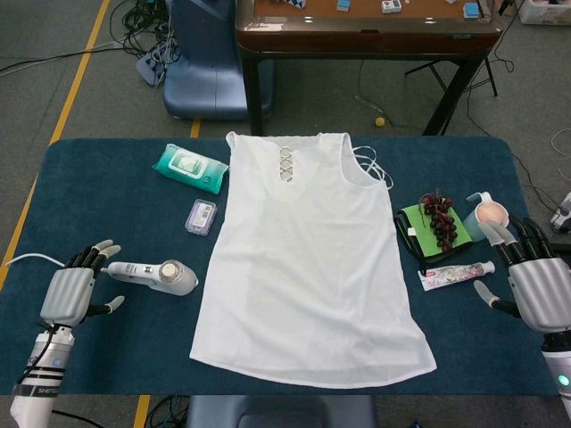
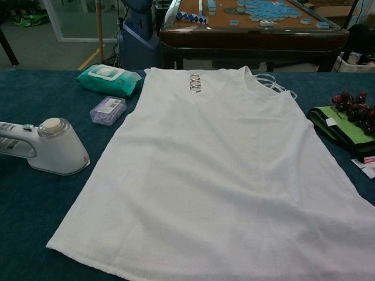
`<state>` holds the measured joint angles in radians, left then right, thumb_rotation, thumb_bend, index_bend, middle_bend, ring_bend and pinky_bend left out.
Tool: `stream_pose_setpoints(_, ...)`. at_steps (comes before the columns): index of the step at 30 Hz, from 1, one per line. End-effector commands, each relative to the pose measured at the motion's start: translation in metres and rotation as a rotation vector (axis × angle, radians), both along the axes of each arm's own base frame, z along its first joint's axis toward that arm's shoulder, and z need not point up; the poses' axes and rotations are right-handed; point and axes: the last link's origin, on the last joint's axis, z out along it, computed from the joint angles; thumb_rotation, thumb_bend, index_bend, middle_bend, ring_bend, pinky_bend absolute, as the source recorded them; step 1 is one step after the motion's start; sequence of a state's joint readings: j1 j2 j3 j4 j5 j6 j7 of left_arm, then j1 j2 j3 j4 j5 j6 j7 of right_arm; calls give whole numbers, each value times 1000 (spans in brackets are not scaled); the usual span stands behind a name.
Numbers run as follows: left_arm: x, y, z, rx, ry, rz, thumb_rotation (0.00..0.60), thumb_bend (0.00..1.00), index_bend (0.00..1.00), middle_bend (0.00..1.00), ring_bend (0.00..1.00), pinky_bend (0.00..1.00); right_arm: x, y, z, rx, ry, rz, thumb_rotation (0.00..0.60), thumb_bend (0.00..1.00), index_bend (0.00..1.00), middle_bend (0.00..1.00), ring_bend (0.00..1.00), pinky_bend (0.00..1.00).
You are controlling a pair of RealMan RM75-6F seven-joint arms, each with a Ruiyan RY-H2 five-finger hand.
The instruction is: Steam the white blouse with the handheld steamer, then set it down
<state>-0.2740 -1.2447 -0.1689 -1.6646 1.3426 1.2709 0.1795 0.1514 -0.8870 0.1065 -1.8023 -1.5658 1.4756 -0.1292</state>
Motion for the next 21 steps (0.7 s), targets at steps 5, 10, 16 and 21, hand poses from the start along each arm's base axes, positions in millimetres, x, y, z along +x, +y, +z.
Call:
stream_pose_setpoints(5, -4, 26, -21, -54, 33, 31, 600, 131, 164, 143, 133, 190, -7, 4, 0, 3, -10, -24, 600, 276, 95, 160, 0, 15)
stream_pose_setpoints(10, -11, 37, -35, -68, 39, 48, 600, 131, 175, 143, 133, 190, -11, 7, 1, -1, -15, -37, 600, 275, 95, 160, 0, 15)
stream_pose_setpoints(16, -16, 48, -51, -82, 46, 61, 600, 136, 198, 149, 135, 190, -15, 10, 1, -2, -19, -47, 600, 275, 95, 160, 0, 15)
stream_pose_setpoints(21, -19, 56, -60, -73, 36, 56, 600, 186, 243, 179, 165, 190, -16, 12, 1, -3, -18, -54, 600, 276, 95, 160, 0, 15)
